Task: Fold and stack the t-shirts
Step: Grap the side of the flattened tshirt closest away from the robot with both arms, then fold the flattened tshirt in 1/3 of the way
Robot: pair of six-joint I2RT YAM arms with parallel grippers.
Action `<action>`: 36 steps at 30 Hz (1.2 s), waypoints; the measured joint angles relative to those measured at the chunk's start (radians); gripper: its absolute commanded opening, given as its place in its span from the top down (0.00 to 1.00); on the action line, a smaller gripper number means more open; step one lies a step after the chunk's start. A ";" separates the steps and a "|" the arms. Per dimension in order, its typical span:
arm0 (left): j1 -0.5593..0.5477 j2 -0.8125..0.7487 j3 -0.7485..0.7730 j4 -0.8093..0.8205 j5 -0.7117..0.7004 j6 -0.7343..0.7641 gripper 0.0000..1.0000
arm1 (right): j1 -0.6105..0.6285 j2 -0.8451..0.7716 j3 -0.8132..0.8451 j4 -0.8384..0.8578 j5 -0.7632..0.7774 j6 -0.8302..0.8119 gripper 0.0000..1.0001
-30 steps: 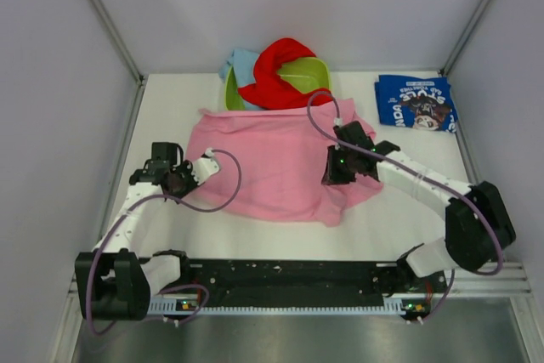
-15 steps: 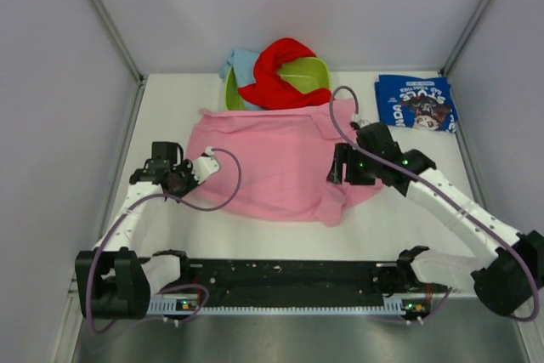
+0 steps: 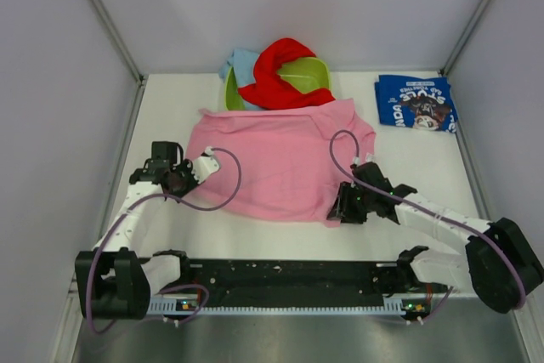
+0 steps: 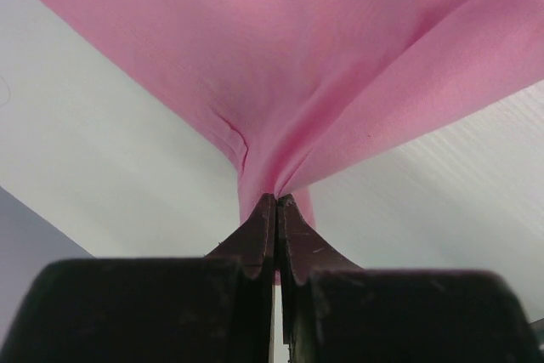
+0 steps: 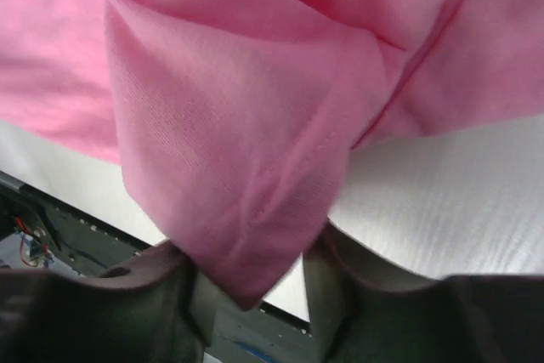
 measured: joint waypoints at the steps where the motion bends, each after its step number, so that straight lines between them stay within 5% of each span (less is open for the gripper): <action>1: 0.000 0.000 0.000 -0.001 0.000 0.000 1.00 | 0.000 0.002 -0.013 0.021 -0.006 0.003 0.84; 3: 0.000 0.000 0.000 -0.004 0.000 0.000 1.00 | 0.000 0.001 -0.043 0.065 -0.026 0.026 1.00; 9: 0.000 -0.001 0.008 -0.025 0.000 0.000 1.00 | 0.004 -0.096 -0.035 -0.019 0.002 0.034 1.00; 22: 0.000 -0.108 0.058 -0.285 0.019 -0.023 1.00 | 0.005 -0.413 0.210 -0.580 -0.038 -0.008 1.00; 29: 0.000 -0.118 0.060 -0.368 0.041 -0.052 1.00 | 0.002 -0.353 0.300 -0.675 -0.042 -0.066 1.00; 36: 0.000 0.039 0.103 -0.285 0.052 -0.087 1.00 | -0.118 -0.073 0.366 -0.507 -0.048 -0.187 1.00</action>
